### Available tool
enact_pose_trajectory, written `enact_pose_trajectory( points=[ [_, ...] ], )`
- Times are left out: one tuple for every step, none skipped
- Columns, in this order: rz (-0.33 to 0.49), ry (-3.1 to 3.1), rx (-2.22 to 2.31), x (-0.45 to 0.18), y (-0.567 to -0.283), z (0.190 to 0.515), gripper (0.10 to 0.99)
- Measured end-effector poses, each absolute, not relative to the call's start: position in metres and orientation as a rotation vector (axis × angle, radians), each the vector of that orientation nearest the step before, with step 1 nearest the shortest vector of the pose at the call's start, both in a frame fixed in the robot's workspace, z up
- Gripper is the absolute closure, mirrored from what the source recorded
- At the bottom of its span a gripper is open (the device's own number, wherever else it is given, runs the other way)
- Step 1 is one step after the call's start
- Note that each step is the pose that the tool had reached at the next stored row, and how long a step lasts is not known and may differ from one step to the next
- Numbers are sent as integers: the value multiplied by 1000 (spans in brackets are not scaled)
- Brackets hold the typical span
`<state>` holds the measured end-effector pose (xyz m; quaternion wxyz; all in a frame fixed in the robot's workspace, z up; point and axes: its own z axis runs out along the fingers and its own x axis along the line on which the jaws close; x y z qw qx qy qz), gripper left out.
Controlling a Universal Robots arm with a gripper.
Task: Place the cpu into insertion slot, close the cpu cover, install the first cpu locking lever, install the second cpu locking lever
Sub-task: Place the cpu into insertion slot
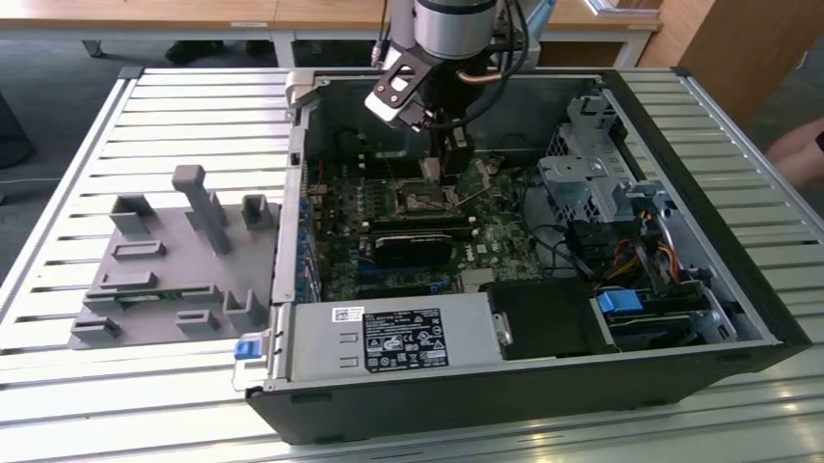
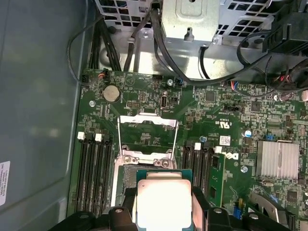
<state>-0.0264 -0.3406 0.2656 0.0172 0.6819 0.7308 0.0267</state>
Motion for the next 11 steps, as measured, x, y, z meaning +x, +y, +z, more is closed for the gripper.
enact_pose_trajectory(
  points=[
    [83,2271,2119,-26,-341,265,549],
    [83,2270,2120,-27,-341,264,549],
    [83,2269,2121,-27,-341,263,549],
    [82,2269,2121,-28,-341,262,549],
    [82,2268,2121,-28,-341,260,549],
    [80,2267,2121,-28,-340,258,549],
    [79,2266,2121,-29,-340,257,549],
    [79,2265,2122,-29,-339,255,549],
    [78,2264,2123,-29,-339,253,549],
    [78,2261,2125,-29,-337,251,549],
    [78,2257,2130,-30,-336,250,549]
  ],
)
